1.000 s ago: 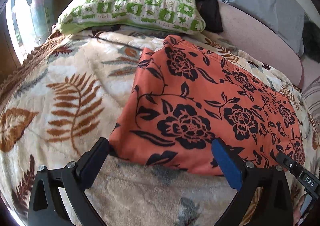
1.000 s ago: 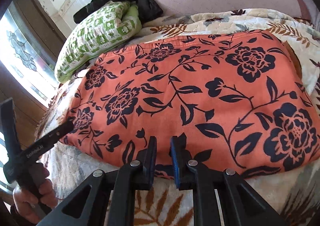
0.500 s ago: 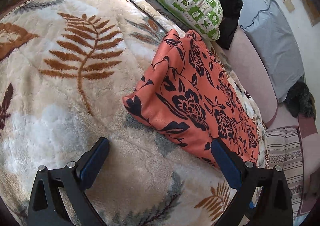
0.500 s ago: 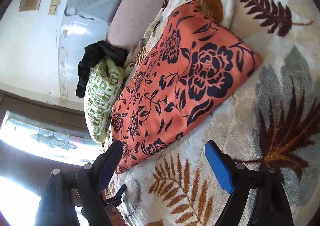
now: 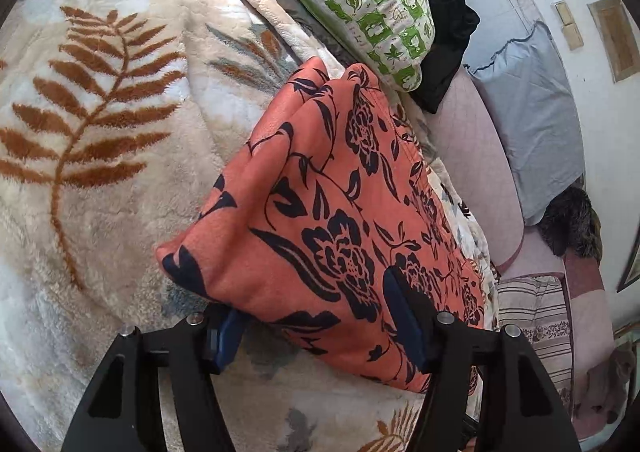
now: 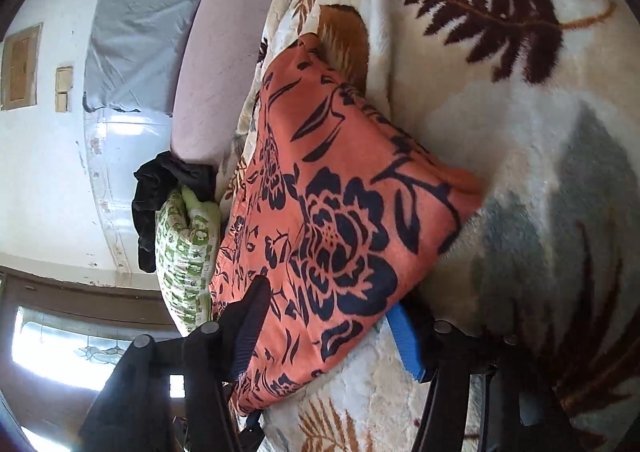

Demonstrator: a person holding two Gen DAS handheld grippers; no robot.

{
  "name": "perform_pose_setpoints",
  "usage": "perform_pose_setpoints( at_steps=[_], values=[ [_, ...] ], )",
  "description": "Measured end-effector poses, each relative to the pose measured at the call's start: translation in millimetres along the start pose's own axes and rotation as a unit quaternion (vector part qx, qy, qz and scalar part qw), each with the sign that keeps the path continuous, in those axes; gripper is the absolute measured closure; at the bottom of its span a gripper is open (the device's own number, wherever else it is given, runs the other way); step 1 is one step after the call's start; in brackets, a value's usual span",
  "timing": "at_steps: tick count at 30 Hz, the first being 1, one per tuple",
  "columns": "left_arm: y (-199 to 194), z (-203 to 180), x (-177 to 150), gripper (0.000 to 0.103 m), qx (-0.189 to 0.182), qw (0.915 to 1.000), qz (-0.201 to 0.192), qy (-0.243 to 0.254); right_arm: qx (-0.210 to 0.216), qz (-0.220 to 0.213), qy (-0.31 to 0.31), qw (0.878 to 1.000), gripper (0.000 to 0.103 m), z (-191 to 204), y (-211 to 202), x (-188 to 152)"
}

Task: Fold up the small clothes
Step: 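Lift the gripped dress edge with both tools and fold it over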

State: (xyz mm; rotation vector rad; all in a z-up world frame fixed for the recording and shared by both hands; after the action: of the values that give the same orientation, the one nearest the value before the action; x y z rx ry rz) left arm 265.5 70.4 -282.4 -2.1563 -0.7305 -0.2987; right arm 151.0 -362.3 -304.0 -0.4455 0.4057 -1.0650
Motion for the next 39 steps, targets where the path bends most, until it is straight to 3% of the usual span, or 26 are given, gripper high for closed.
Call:
perform_pose_setpoints(
  at_steps=[3,5,8,9,11,14,16,17,20,30,36,39],
  values=[
    [-1,-3,4,0.039,-0.018,0.9998,-0.011,0.003,0.004,-0.009,-0.001,1.000,0.043,6,9,6],
    [-2,-7,4,0.045,-0.020,0.9995,-0.020,0.015,0.004,-0.011,-0.008,1.000,0.043,9,14,10],
    [5,-11,4,0.047,0.002,0.9993,-0.015,0.035,0.000,-0.017,-0.035,0.999,0.044,18,23,13],
    [9,-9,3,0.046,0.010,0.9996,-0.009,0.027,-0.006,-0.021,-0.046,0.999,0.047,21,26,14],
    [12,-1,1,0.043,0.011,0.9999,-0.004,0.001,-0.028,-0.032,-0.070,0.997,0.068,26,33,16],
    [13,-1,3,0.041,0.005,1.0000,-0.006,0.002,-0.048,-0.043,-0.083,0.994,0.075,27,36,16],
    [12,-1,6,0.057,0.010,0.9998,-0.017,0.007,-0.061,-0.047,-0.101,0.992,0.079,33,36,14],
    [12,0,7,0.080,0.017,0.9995,-0.021,0.013,-0.064,-0.052,-0.109,0.991,0.081,35,35,13],
    [10,-2,7,0.085,0.020,0.9990,-0.032,0.023,-0.066,-0.072,-0.131,0.987,0.084,41,23,8],
    [-31,-22,-8,0.088,0.012,0.9962,-0.044,0.075,-0.064,-0.122,-0.215,0.967,0.090,69,-27,-24],
    [-64,-11,-42,0.088,0.016,0.9975,-0.031,0.062,-0.070,-0.116,-0.209,0.969,0.090,56,-64,-49],
    [-60,-2,-54,0.085,0.039,0.9967,-0.012,0.070,-0.095,-0.084,-0.173,0.977,0.089,31,-72,-52]
  ],
)
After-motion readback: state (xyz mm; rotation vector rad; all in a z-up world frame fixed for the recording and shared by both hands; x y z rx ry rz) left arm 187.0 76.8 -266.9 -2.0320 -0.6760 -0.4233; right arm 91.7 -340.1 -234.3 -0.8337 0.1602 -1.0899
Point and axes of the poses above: each gripper's, at about its wrist camera, not at the fingertips, and y roughly the way its jaws point, z to its left, x to its top, the point moved 3 cm from there along y, roughly the way its jaws point, and after that the axes turned 9 degrees about y, right-handed, at the moved point
